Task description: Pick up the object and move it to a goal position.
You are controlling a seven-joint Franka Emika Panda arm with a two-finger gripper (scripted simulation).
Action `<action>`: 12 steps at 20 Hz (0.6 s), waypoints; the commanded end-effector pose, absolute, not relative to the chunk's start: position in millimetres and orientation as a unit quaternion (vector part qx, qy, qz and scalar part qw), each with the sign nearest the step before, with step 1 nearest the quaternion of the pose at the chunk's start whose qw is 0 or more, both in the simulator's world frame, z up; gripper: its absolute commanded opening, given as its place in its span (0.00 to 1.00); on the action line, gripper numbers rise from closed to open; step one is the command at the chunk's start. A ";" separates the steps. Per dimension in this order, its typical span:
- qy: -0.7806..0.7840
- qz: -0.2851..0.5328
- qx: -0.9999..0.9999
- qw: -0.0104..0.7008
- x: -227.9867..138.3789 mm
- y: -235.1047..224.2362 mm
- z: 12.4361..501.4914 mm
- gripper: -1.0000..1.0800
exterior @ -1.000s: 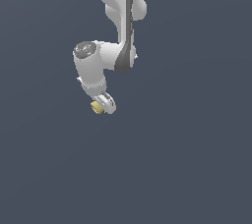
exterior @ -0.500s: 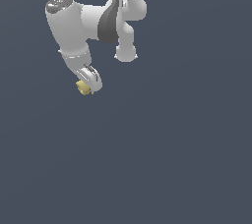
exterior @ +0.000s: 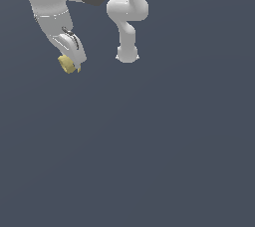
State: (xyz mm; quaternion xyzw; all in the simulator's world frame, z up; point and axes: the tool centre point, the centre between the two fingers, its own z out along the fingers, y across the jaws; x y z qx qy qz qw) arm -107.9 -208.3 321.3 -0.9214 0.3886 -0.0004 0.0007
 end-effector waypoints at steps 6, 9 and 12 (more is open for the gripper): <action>0.388 0.000 -0.922 0.000 -119.8 -229.0 371.8 0.00; 0.387 0.000 -0.922 0.000 -122.0 -233.8 383.4 0.00; 0.387 0.000 -0.922 0.000 -123.2 -237.0 390.3 0.00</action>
